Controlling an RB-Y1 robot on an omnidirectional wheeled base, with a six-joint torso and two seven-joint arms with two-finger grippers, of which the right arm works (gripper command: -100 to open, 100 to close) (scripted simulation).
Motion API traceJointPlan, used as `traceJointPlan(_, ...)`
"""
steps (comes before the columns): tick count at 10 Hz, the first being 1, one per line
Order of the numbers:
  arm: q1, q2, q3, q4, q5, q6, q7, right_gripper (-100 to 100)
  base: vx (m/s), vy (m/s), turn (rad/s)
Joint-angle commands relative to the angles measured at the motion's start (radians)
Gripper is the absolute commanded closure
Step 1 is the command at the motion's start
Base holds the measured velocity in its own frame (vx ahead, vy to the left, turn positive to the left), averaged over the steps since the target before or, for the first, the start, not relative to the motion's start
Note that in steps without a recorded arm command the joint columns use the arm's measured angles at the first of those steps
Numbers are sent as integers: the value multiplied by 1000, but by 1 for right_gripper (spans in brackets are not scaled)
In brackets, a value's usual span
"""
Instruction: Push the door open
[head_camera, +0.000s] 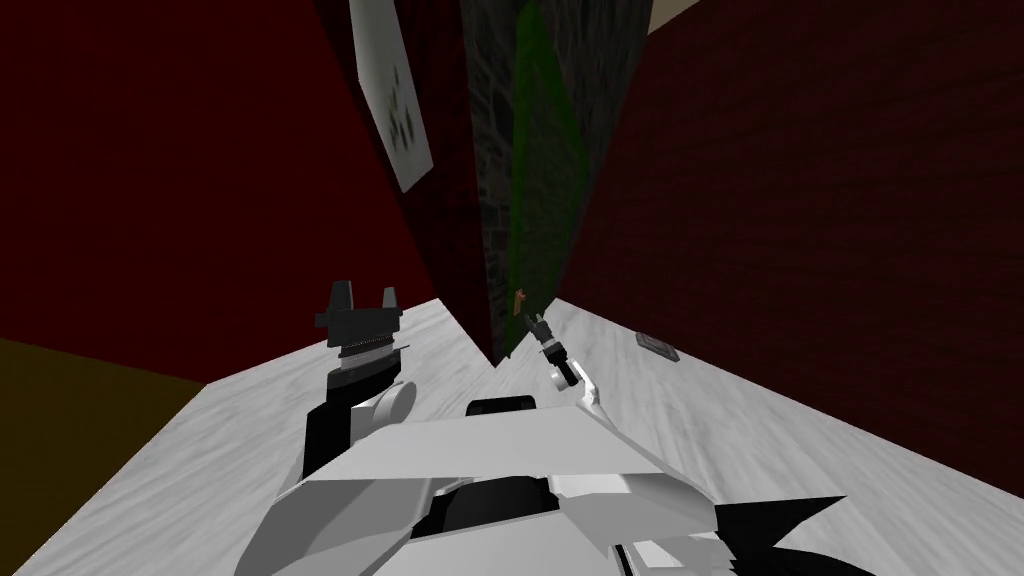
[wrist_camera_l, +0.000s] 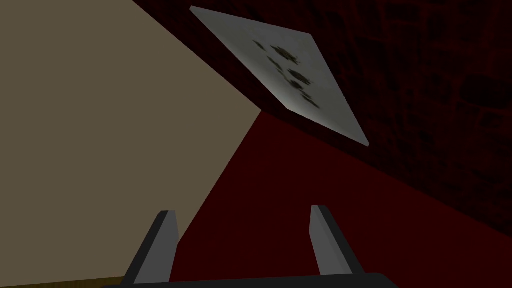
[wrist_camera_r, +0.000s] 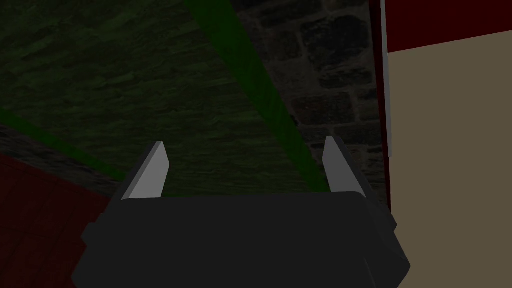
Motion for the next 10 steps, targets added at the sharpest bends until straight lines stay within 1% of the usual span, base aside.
traceJointPlan(1,-17,-15,13,35,16,8,38,-100,64,-221,254)
traceJointPlan(5,-71,-46,41,135,54,19,124,-100,84,-199,247)
traceJointPlan(6,-77,-49,44,146,58,20,133,-100,23,-157,142)
traceJointPlan(10,-118,-73,67,224,87,28,199,-100,63,-177,198)
